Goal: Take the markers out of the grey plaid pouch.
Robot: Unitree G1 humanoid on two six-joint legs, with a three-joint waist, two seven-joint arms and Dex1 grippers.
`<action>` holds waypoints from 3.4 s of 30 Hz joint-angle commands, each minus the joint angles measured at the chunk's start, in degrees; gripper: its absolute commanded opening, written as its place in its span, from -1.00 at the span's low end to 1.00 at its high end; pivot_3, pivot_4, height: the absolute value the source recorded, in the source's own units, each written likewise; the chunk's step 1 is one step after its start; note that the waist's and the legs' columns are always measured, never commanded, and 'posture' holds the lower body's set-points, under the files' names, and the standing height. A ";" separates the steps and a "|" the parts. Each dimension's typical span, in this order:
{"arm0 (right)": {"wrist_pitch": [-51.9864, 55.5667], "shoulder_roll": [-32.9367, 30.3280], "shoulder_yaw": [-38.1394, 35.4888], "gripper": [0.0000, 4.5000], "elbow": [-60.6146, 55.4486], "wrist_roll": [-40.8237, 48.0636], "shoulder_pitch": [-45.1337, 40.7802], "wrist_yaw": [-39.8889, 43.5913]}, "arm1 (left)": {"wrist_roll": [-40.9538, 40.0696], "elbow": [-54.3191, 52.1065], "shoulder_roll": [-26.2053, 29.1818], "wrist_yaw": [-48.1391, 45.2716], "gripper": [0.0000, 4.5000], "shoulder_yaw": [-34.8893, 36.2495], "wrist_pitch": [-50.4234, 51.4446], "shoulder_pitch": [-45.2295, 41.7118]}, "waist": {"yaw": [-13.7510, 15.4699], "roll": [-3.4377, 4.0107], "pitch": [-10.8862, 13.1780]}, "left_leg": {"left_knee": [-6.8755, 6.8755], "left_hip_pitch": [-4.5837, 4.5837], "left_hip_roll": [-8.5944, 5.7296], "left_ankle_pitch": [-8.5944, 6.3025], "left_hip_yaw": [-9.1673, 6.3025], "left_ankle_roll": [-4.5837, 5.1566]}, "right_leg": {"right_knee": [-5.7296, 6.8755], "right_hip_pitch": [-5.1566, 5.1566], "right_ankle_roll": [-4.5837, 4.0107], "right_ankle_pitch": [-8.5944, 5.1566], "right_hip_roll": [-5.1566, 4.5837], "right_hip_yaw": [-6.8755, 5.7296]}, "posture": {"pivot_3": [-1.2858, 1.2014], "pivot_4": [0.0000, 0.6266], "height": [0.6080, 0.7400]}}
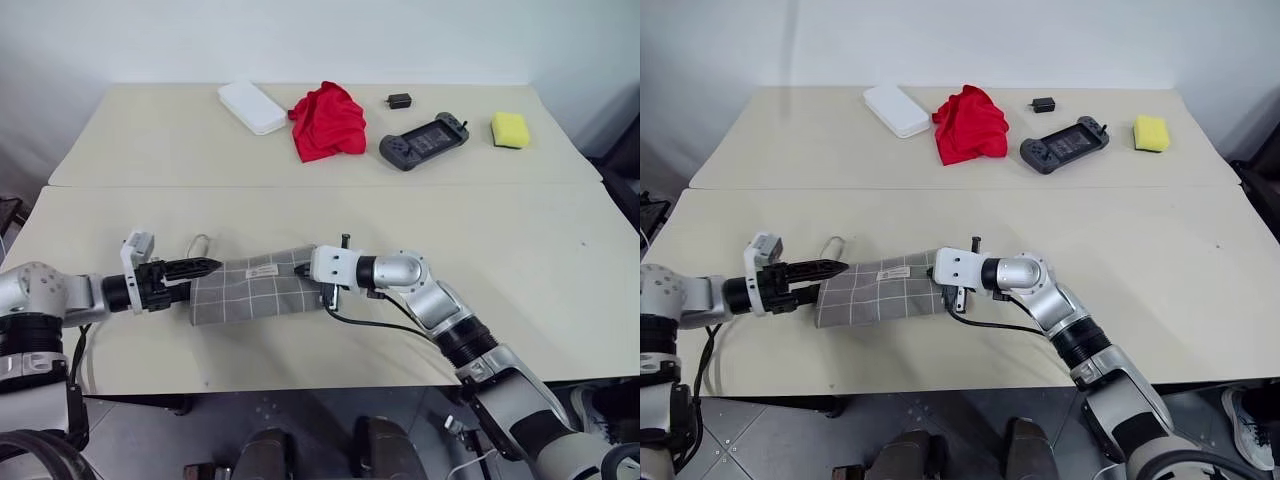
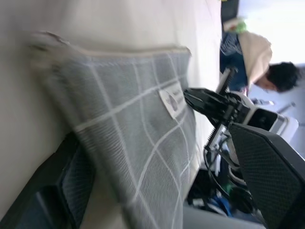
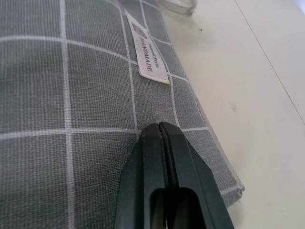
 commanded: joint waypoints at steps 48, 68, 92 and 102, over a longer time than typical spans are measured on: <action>53.39 -21.40 -33.53 0.99 -27.95 54.79 3.72 8.87 | 58.78 -3.99 -14.69 22.38 -1.00 -12.30 -126.23 0.24 | 1.64 -0.10 0.08 | -0.03 -0.25 0.35 0.01 0.67 0.08 | -0.43 -0.20 0.03 0.11 -0.05 -0.10 | 0.03 -0.52 1.00; 70.07 2.43 -21.23 0.82 -17.95 47.60 -11.89 -15.97 | 68.28 8.98 -15.35 34.98 -1.00 -22.47 -136.73 -2.41 | 1.30 -0.09 0.07 | 0.00 -0.47 0.44 0.03 0.80 0.15 | -0.25 -0.44 0.02 0.16 -0.16 -0.71 | 0.03 -0.52 1.00; 56.08 -3.27 -31.54 -0.99 -17.64 45.78 -7.20 -9.06 | 24.34 -11.33 -18.60 5.41 -1.00 -18.62 -110.35 5.21 | 1.01 -0.09 0.08 | 0.00 -0.54 0.48 0.02 0.68 0.17 | -0.29 -0.43 0.01 0.16 -0.25 -0.98 | 0.03 -0.52 1.00; 47.56 -16.21 -36.34 -0.99 -12.46 40.04 -2.40 -6.91 | 10.81 -27.95 -14.18 -5.84 -1.00 -14.48 -81.79 12.31 | 0.02 -0.08 0.08 | -0.05 -0.46 0.48 0.02 0.69 0.16 | -0.46 -0.35 0.01 0.16 -0.10 -0.94 | 0.03 -0.52 1.00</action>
